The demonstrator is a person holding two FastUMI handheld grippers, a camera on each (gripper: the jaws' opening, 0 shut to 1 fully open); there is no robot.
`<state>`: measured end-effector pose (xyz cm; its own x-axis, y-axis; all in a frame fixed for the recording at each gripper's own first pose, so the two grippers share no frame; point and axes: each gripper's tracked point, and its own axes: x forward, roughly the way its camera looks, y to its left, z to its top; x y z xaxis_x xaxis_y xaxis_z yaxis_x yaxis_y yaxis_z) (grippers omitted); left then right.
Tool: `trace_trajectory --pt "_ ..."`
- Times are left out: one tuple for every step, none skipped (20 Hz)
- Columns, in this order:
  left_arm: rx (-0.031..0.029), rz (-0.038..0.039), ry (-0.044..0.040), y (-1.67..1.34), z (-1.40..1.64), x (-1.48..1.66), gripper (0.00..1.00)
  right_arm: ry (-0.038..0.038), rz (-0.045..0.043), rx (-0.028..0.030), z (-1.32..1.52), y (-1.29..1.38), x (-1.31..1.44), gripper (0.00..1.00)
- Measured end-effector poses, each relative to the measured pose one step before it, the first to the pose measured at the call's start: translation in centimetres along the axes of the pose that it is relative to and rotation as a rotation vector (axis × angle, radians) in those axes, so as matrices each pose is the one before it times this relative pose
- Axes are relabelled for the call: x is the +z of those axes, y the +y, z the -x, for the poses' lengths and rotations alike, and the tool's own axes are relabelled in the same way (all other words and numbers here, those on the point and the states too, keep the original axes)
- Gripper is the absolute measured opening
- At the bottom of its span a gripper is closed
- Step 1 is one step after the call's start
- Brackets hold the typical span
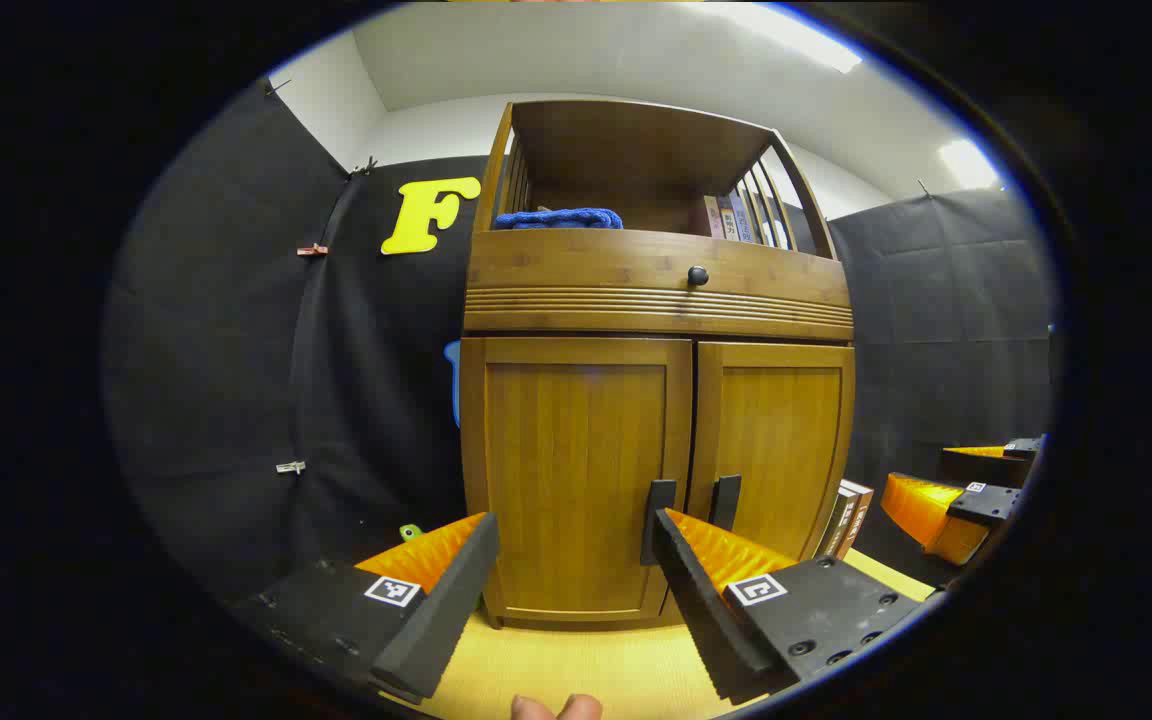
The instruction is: Open the right door of the double-door shoe cabinet with the right hand, and open the left door with the left hand.
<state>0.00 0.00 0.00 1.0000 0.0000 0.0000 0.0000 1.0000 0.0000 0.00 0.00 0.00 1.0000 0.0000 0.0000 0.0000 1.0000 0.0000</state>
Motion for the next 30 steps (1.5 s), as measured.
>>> trace_trajectory --pt "-0.00209 -0.00213 -0.00167 -0.248 -0.019 -0.092 0.96 -0.00155 0.0008 -0.00133 0.038 -0.051 0.099 0.98" --pt "-0.00136 -0.00129 -0.00067 -0.06 0.004 0.089 0.96 -0.00163 0.00135 0.00007 0.047 -0.012 0.085 0.98" --pt "-0.00056 -0.00032 -0.00134 -0.06 0.031 -0.021 0.96 -0.00065 0.00198 -0.00086 -0.008 0.0 0.0 0.96" --pt "-0.00015 0.00054 0.00088 0.051 0.023 0.058 0.96 0.00001 0.00088 0.00115 0.021 0.003 0.016 0.98" --pt "-0.00063 0.0006 0.00143 0.056 -0.006 -0.116 0.96 0.0 0.00006 0.00096 0.047 0.072 0.046 0.98" --pt "-0.00044 -0.00077 0.00158 0.018 -0.017 0.126 0.96 0.00025 0.0009 0.00093 -0.031 0.009 0.1 0.98" --pt "0.00097 -0.00179 0.00053 -0.051 -0.156 -0.203 0.96 -0.00139 0.00148 -0.00107 -0.018 0.026 0.038 0.98" --pt "0.00087 -0.00077 0.00006 0.045 -0.088 0.039 0.96 -0.00039 0.00119 -0.00067 -0.007 -0.115 0.045 0.98" --pt "0.0005 0.00017 -0.00063 -0.11 -0.049 -0.105 0.96 -0.00169 -0.00051 -0.00081 0.009 -0.028 0.012 0.98" --pt "-0.00078 0.00045 -0.00064 -0.086 -0.031 0.06 0.96 -0.00125 0.00005 0.0 0.079 0.021 0.024 0.98" --pt "0.00065 -0.00066 0.00048 -0.057 -0.027 -0.012 0.96 -0.0009 0.00072 -0.00195 0.03 -0.038 0.031 0.96" --pt "-0.00052 -0.00133 -0.00035 -0.007 0.023 0.111 0.96 0.00072 0.00041 -0.00049 0.013 -0.04 0.044 0.98" --pt "0.00104 -0.00183 -0.00135 -0.018 0.049 -0.113 0.96 0.00029 -0.00011 -0.00077 -0.036 0.004 -0.027 0.98" --pt "-0.0016 -0.00051 0.00014 -0.087 -0.015 0.045 0.96 0.00152 0.00088 -0.00074 0.005 -0.054 -0.014 0.98" --pt "-0.00139 -0.00038 -0.00121 -0.072 0.03 -0.058 0.96 -0.00046 0.00006 -0.0002 0.025 -0.014 0.057 0.96" --pt "-0.00012 -0.00155 -0.00113 0.033 -0.057 0.058 0.96 0.00076 0.0009 -0.00104 0.035 0.025 -0.035 0.98" --pt "-0.00029 -0.00229 -0.00076 0.011 0.01 -0.025 0.96 0.00003 0.00073 0.00096 -0.068 -0.011 -0.003 0.98" --pt "-0.0003 -0.00273 -0.0007 -0.041 -0.003 0.003 0.96 0.00106 0.00226 0.00041 -0.024 0.092 0.029 0.98" --pt "0.0003 -0.00309 0.00009 0.015 -0.084 -0.183 0.96 0.00008 0.00076 -0.00232 -0.003 -0.022 0.035 0.98" --pt "0.00153 -0.00356 0.00265 0.027 -0.085 -0.07 0.96 -0.00338 -0.00282 -0.00086 -0.073 0.006 0.161 0.98" --pt "0.00113 -0.00265 0.00294 0.023 -0.035 -0.233 0.96 -0.00303 -0.00414 0.00186 -0.191 0.175 0.124 0.98" --pt "0.00159 -0.0034 0.00254 0.121 -0.015 -0.008 0.96 0.00046 -0.00382 0.00418 -0.324 0.22 0.075 0.98" --pt "0.00243 -0.00366 0.00077 0.291 0.036 -0.04 0.96 0.00391 -0.0043 0.00779 -0.587 0.299 -0.148 0.98" --pt "0.00237 -0.00424 0.00113 0.232 0.069 0.1 0.96 0.00602 -0.00664 0.00623 -0.64 0.304 -0.138 0.98" --pt "0.00218 -0.00339 -0.00151 0.036 -0.068 -0.116 0.96 0.005 -0.01052 0.00708 -0.71 0.27 -0.106 0.98" --pt "0.0004 -0.00353 -0.00068 0.1 -0.067 0.061 0.96 0.0008 -0.01059 0.00817 -0.66 0.38 -0.054 0.98" --pt "0.00214 -0.00278 -0.00016 -0.018 -0.017 -0.202 0.96 -0.00018 -0.00682 0.00872 -0.75 0.383 -0.039 0.98" --pt "0.00298 -0.00229 0.00013 0.127 -0.018 0.001 0.96 0.0021 -0.0011 0.00936 -0.885 0.408 -0.188 0.98" --pt "0.00296 -0.00136 0.0012 0.185 -0.046 -0.167 0.96 0.00392 0.00539 0.01019 -0.922 0.57 -0.376 0.98" --pt "0.00007 -0.00115 0.00166 -0.035 -0.025 -0.03 0.96 0.00409 0.00811 0.00833 -0.927 0.374 -0.392 0.98"
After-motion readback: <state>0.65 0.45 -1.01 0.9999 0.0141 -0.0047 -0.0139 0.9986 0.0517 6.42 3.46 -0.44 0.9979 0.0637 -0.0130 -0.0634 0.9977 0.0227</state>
